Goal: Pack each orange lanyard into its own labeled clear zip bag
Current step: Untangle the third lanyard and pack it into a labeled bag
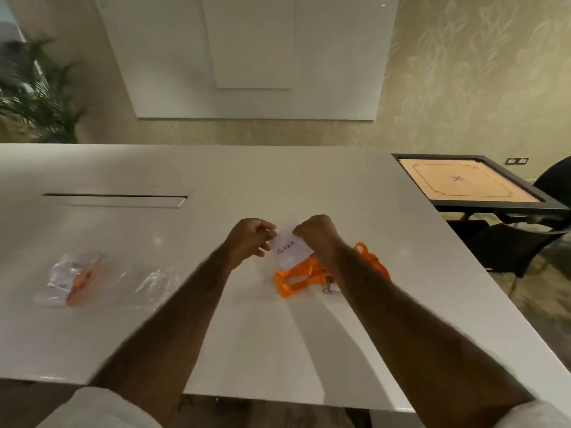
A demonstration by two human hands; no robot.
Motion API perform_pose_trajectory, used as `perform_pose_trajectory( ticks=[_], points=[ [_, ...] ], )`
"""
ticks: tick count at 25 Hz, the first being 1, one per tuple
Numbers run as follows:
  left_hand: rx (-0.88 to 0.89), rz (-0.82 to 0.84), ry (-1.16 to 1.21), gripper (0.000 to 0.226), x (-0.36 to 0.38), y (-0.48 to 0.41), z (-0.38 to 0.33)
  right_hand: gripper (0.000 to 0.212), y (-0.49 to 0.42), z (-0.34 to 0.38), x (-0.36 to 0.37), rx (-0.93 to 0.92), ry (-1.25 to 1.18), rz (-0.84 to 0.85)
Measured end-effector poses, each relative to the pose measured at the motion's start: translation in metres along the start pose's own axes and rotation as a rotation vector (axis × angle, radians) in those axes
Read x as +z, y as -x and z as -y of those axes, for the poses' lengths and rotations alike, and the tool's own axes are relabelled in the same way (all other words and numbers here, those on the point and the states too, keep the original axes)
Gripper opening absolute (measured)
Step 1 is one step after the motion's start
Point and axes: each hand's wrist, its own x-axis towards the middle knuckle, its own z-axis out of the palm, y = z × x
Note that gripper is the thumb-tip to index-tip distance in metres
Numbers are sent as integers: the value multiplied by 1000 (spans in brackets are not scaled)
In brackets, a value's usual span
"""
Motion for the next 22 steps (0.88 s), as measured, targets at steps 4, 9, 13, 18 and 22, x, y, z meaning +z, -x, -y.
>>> perform_pose_trajectory(
  ticks=[4,9,13,18,22],
  points=[
    [-50,-60,-162,12,-56,22,32,6,12,0,66,52,-98,145],
    [-95,-38,-356,16,-84,37,62,24,17,-4,113,70,119,206],
    [-108,15,-424,17,-85,32,78,24,16,-11,129,63,334,220],
    [-113,77,-475,16,-78,23,88,23,20,-14,125,93,364,202],
    [-97,153,-580,21,-71,15,88,9,20,-9,84,-5,295,197]
  ],
)
